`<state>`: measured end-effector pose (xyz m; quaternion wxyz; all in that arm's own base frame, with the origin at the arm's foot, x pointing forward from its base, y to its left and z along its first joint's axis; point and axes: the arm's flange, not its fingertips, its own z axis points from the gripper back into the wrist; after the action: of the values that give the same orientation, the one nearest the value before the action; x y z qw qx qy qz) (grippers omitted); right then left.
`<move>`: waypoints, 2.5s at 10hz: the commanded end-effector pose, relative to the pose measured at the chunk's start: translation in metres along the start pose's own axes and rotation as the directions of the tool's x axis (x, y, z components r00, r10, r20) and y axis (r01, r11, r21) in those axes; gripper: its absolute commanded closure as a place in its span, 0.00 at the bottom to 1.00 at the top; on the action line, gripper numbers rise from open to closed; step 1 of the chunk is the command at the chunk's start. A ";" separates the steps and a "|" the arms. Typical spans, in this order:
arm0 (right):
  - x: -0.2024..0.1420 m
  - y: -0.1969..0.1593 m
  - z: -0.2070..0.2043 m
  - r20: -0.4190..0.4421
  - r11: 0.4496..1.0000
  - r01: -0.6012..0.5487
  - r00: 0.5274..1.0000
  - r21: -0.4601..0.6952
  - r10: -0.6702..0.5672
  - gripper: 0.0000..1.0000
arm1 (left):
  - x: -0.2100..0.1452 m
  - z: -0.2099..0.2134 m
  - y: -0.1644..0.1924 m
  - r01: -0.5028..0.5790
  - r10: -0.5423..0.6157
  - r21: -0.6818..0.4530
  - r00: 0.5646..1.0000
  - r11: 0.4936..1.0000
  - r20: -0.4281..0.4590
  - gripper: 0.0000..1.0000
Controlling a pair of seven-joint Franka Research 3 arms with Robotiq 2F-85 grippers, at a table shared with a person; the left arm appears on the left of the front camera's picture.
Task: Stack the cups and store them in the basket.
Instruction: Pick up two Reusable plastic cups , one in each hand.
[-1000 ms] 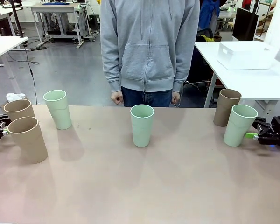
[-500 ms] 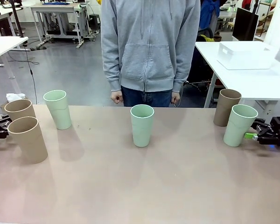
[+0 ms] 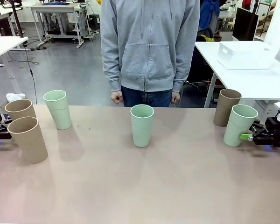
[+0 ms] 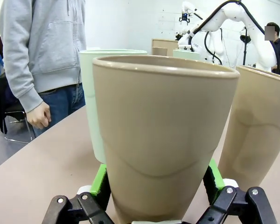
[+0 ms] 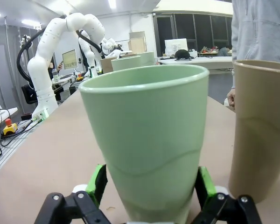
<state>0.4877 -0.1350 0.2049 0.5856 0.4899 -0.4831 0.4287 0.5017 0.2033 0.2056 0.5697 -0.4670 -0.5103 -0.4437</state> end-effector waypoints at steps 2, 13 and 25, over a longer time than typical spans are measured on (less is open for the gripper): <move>0.010 0.006 -0.012 0.011 0.999 0.039 0.999 -0.032 -0.039 0.00 | 0.001 -0.010 -0.003 -0.023 0.023 0.003 0.999 1.000 0.023 0.00; 0.019 0.008 -0.011 0.018 0.995 0.095 0.995 -0.019 -0.095 0.07 | 0.004 -0.012 -0.002 -0.064 0.065 -0.017 0.996 0.998 0.055 0.00; 0.014 0.005 -0.006 0.014 0.997 0.075 0.997 -0.003 -0.075 0.57 | 0.003 -0.007 -0.002 -0.053 0.054 -0.027 0.998 0.998 0.043 0.64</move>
<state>0.4854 -0.1290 0.2184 0.5959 0.5118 -0.4679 0.4050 0.5007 0.1985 0.2075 0.5682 -0.4994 -0.5022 -0.4190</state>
